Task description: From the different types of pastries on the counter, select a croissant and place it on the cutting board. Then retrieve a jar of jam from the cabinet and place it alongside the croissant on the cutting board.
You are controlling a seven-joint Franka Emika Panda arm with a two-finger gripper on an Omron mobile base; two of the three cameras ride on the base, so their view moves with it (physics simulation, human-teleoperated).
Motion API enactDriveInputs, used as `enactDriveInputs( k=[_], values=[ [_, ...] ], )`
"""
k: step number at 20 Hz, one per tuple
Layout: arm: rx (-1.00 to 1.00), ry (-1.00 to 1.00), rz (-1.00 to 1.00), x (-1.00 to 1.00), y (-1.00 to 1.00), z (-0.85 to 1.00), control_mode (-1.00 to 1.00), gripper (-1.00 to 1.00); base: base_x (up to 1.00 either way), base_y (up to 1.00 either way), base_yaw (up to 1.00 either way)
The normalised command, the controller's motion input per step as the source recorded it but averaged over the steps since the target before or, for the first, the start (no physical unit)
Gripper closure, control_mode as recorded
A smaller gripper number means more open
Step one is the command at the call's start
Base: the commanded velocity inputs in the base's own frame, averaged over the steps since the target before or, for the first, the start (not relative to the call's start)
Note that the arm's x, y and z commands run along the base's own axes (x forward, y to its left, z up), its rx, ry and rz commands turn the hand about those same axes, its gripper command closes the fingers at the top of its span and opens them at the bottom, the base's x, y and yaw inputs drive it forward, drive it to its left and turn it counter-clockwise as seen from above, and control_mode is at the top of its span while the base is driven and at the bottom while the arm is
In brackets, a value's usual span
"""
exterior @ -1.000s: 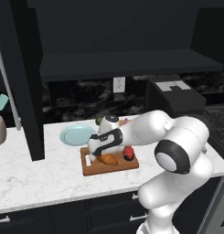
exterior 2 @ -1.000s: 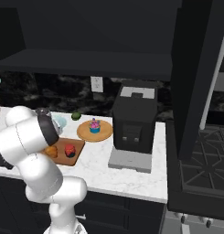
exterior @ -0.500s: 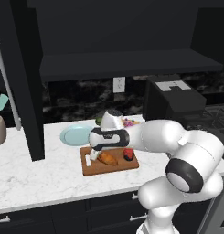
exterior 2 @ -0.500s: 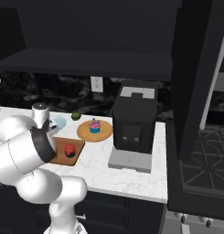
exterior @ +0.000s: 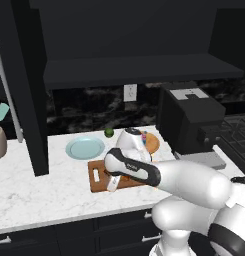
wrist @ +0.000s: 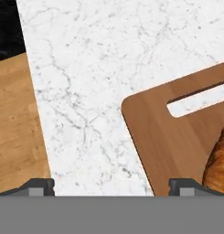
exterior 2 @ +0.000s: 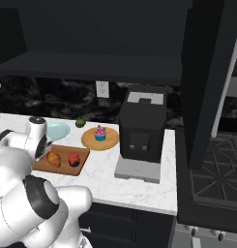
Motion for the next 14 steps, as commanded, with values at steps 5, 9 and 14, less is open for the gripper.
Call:
enactDriveInputs(
  k=[5, 9, 14],
  values=[
    [0.03, 0.0, 0.57, -0.56, 0.02, 0.0, -1.0, -1.0, 0.0, 0.0, 0.0],
    [0.01, 0.0, 0.65, -0.61, 0.47, 0.0, -1.0, -1.0, 0.0, 0.0, 0.0],
    [-0.05, -0.07, 0.44, -0.97, 0.42, -0.02, -1.0, -1.0, 0.0, 0.0, 0.0]
  ],
)
